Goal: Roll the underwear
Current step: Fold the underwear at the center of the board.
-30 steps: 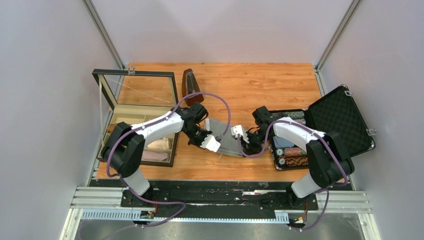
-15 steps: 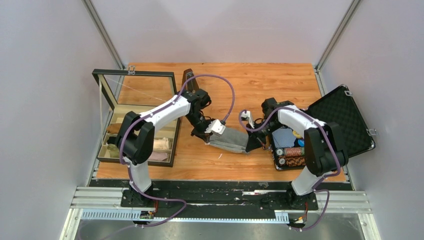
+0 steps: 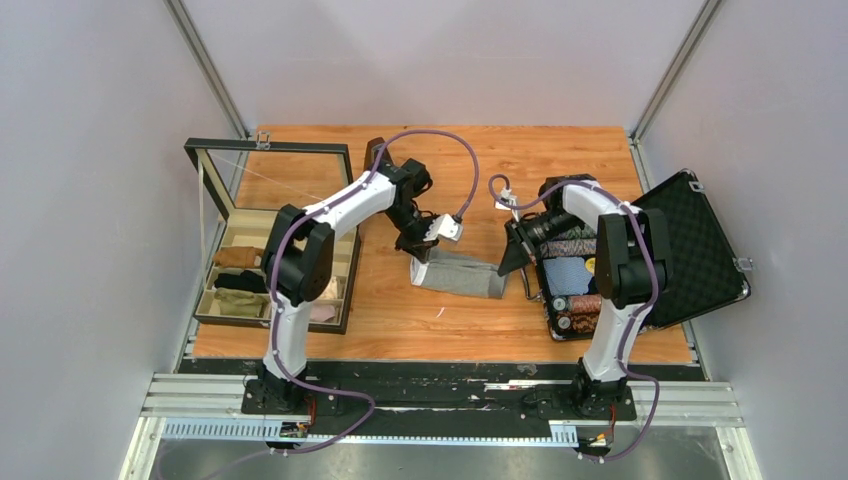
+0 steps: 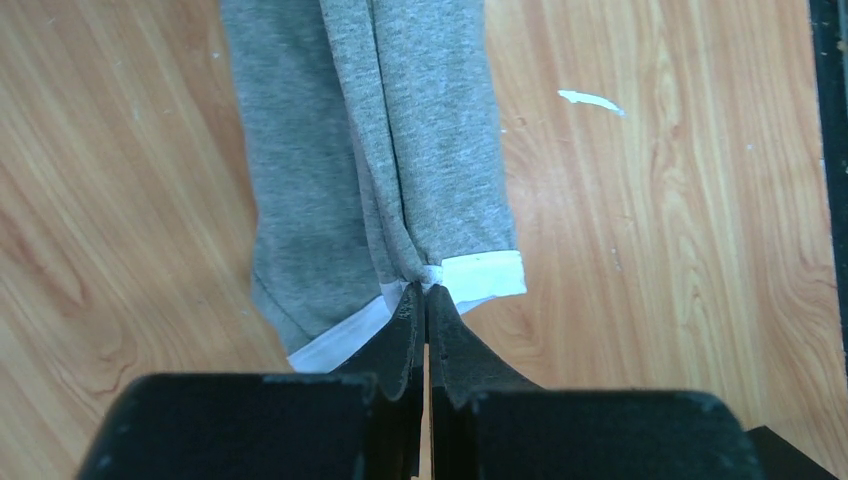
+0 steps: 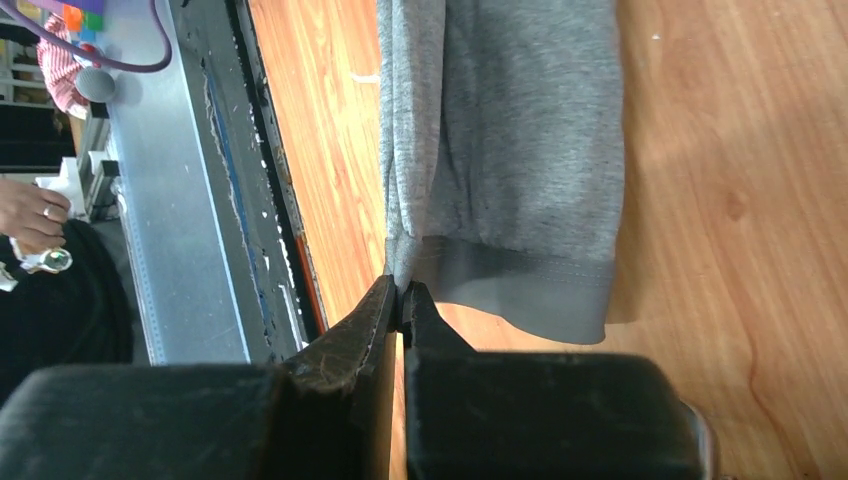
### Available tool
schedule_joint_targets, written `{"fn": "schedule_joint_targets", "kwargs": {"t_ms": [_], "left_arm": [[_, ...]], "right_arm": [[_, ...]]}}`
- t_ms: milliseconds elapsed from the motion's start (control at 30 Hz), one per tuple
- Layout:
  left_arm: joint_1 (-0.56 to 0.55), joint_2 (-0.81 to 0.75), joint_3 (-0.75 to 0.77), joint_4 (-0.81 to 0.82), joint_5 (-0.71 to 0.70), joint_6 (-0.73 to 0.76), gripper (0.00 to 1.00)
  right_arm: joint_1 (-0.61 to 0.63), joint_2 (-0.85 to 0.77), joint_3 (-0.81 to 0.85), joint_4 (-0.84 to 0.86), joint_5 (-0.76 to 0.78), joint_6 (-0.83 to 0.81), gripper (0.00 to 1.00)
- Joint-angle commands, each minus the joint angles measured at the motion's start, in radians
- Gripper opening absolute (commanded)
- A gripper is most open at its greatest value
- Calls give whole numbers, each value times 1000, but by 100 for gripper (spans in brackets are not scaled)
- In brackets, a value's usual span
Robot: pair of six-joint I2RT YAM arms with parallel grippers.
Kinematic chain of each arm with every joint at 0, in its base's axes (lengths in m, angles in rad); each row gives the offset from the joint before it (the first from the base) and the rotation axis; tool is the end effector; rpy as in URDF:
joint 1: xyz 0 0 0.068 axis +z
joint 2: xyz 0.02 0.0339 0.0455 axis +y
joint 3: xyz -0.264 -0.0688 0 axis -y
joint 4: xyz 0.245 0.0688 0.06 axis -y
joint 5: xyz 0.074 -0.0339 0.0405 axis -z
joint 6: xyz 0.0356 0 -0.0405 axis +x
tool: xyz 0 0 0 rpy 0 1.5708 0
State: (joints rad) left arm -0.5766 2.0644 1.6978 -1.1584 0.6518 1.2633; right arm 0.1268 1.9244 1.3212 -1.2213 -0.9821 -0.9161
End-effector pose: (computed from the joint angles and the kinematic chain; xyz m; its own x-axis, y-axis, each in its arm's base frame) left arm 0.3235 -0.2362 0.2120 0.1818 0.7856 -0.5914 0.9364 -0.3219 -0.1398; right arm 0.3173 0.0703 0.1808 -0.6932 -0.5324 -0.4858 -0.6783 0.2544 0.6893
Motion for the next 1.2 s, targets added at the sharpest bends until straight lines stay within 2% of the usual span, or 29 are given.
{"fn": "schedule_joint_targets", "kwargs": {"t_ms": [0,133,567,800,967,1067,1100,1167], "left_arm": [[17,38,93,7,-22,-58,0],[24,87,156,12,-43,-90,0],[38,140,203,95,-105,-169,0],[39,155,210,189,-150,-243,7],[40,153,212,234,-194,-326,16],[40,141,223,251,-219,-388,27],[40,135,226,265,-220,-397,29],[40,104,219,309,-231,-435,36]], "right_arm": [[-19,47,71,-59,-42,18,0],[-35,89,88,-60,-38,27,0],[-77,218,187,-38,-55,119,0],[-77,246,197,11,-40,186,1],[-77,232,206,60,-23,250,7],[-77,207,206,89,1,294,14],[-76,193,206,98,10,311,18],[-76,150,203,129,72,371,33]]}}
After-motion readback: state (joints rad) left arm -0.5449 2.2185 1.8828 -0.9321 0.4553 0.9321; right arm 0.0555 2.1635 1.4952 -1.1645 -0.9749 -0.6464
